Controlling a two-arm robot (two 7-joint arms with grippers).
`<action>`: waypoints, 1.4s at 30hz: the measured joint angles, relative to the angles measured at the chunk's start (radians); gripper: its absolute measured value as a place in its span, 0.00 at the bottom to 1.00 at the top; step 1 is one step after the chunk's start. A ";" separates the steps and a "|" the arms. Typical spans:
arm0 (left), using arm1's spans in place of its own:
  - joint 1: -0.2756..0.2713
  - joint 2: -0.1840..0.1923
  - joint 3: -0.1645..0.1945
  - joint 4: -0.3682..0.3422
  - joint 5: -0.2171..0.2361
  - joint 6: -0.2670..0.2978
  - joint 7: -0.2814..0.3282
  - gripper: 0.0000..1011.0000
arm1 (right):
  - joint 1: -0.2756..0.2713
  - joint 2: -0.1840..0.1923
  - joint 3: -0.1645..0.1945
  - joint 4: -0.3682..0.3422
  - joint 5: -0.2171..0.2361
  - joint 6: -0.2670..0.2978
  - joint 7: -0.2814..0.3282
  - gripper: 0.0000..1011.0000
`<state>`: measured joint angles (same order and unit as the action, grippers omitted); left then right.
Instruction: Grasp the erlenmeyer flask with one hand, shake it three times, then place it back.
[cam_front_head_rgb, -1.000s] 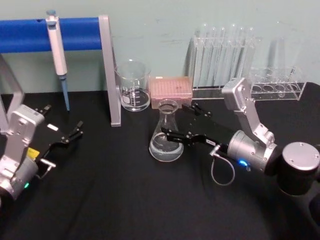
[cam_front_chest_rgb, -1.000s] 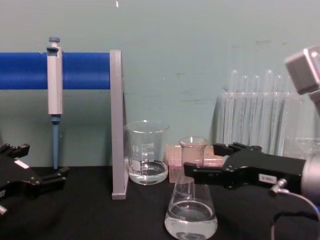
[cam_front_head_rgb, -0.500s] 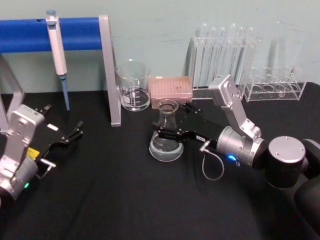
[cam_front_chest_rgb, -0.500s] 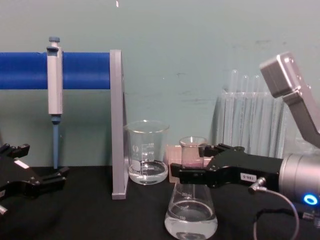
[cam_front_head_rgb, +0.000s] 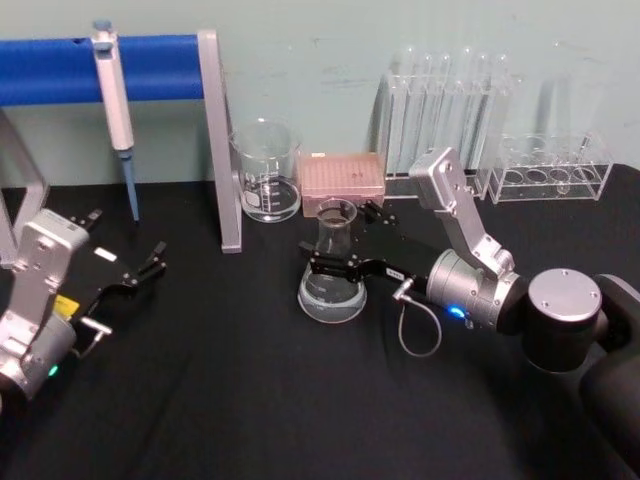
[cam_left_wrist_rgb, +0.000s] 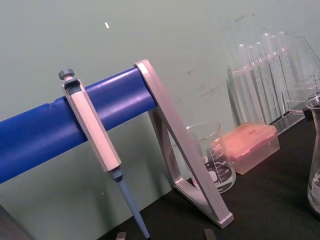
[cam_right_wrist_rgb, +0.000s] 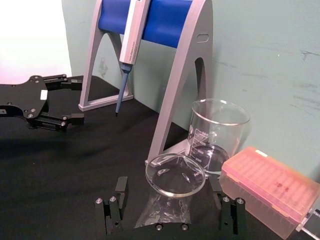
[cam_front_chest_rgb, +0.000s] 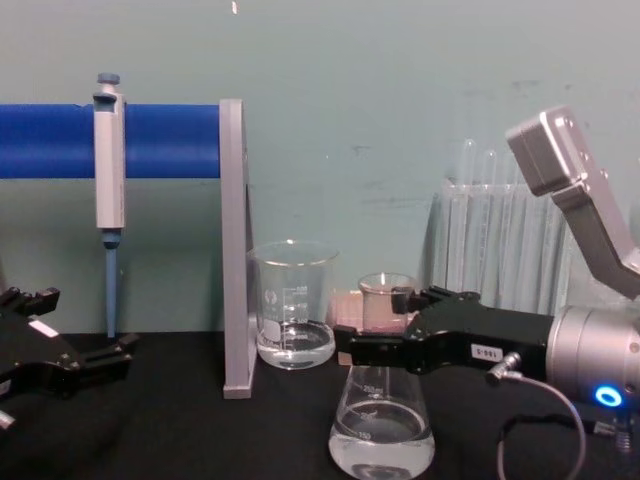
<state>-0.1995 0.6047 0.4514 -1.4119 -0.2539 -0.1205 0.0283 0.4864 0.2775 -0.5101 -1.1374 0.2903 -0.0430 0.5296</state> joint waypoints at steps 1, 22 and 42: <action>0.000 0.000 0.000 0.000 0.000 0.000 0.000 0.99 | 0.000 0.000 0.000 0.000 0.000 0.000 0.000 0.99; 0.000 0.000 0.000 0.000 0.000 0.000 0.000 0.99 | -0.002 0.002 0.001 -0.004 0.002 0.002 -0.001 0.55; 0.000 0.000 0.000 0.000 0.000 0.000 0.000 0.99 | -0.027 0.022 0.032 -0.073 0.032 0.027 -0.002 0.45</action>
<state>-0.1995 0.6047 0.4514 -1.4120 -0.2539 -0.1205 0.0282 0.4591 0.2991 -0.4777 -1.2100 0.3221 -0.0165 0.5274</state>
